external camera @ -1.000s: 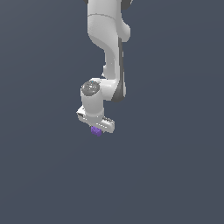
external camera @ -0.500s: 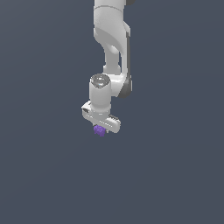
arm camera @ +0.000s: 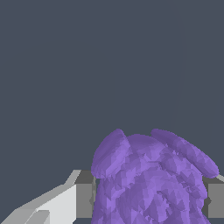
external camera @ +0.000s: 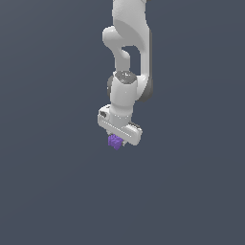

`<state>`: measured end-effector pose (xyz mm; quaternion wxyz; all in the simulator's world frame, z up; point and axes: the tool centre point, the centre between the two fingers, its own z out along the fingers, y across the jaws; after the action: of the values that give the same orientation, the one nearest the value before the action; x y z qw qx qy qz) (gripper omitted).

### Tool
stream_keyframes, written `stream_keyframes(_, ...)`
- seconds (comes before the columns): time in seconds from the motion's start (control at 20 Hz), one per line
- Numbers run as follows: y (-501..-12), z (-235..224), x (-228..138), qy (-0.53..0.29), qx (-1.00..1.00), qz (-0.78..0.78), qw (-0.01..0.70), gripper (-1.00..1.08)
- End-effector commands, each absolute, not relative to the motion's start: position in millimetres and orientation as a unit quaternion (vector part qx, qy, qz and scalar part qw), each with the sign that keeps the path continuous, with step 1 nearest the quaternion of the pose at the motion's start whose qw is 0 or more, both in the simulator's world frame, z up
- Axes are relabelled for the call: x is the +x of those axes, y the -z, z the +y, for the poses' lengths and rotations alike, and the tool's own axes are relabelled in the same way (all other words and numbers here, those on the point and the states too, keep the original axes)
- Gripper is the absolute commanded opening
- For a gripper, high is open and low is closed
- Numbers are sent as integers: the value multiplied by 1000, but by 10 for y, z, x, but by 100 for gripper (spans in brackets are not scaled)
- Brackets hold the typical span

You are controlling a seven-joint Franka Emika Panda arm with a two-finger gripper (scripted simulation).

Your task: Pick up the object and move it to a goal position.

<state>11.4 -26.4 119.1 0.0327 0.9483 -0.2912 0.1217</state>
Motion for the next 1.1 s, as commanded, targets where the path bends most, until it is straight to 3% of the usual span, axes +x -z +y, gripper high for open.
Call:
stream_keyframes(0.0,-1288,-189,157,-136,943,-302,36,-100)
stream_keyframes(1.05,-2022,401,460,-246,890,-378,70,-100)
